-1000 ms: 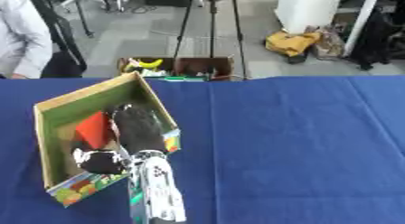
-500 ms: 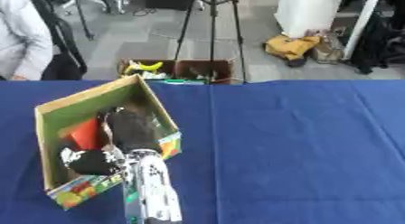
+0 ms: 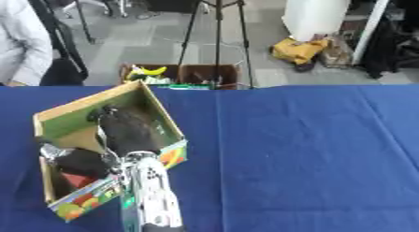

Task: Pick up objects on the table and place them in the box.

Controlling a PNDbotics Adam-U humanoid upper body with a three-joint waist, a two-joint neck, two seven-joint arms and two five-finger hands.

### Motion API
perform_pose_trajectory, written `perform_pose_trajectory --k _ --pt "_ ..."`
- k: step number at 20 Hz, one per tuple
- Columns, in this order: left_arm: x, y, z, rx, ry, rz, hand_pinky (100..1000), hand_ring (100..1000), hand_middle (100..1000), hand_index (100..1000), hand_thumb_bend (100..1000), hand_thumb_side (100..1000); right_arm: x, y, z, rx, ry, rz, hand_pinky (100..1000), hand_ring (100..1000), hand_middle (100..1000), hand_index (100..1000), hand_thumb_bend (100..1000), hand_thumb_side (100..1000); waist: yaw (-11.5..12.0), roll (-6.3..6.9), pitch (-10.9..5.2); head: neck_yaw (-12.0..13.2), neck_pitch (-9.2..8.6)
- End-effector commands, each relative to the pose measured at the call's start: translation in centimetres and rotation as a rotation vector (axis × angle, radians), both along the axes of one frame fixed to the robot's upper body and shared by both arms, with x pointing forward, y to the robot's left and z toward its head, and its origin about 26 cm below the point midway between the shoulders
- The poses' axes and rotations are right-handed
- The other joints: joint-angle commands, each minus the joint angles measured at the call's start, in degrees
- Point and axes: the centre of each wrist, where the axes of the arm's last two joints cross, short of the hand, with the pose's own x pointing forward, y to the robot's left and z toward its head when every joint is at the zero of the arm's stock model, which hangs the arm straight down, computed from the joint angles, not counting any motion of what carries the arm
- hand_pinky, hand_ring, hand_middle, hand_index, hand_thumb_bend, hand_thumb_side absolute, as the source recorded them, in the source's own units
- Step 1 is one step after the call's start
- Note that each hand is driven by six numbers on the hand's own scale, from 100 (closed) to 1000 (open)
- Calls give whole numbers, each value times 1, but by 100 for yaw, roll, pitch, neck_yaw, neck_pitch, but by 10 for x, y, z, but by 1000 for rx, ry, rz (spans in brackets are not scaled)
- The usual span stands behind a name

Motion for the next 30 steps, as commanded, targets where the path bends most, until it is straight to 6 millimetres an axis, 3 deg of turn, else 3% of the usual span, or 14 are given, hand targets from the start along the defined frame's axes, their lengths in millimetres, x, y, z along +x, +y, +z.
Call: perform_pose_trajectory --k 1,7,10,13,17,24,30 --pt "-2 2 8 19 -27 6 331 580 666 899 587 869 -8 3 16 15 -77 -6 848 936 810 867 558 1000 28 22 -132 3 -69" --pt "-2 3 8 19 -25 7 331 580 666 898 586 871 -9 8 19 58 -108 2 826 909 775 842 534 998 -14 40 -162 18 -43" --pt "-3 4 7 18 -22 13 331 580 665 898 586 872 -12 15 26 112 -133 41 817 899 764 834 498 954 -56 55 -192 51 8" --pt "-4 4 7 19 -18 16 332 581 665 898 583 872 -13 21 41 175 -175 97 802 882 746 817 379 864 -92 66 -244 80 70" --pt "-4 5 6 19 -12 15 333 581 664 897 580 875 -7 23 64 265 -230 166 782 865 727 796 285 798 -114 75 -327 111 169" --pt "-5 6 7 22 -6 15 335 582 664 897 575 880 7 18 92 362 -292 263 774 860 734 790 232 785 -126 79 -499 238 332" --pt "-6 8 7 23 1 18 336 582 664 896 573 883 14 10 101 398 -295 316 772 862 739 792 203 785 -200 104 -626 296 470"
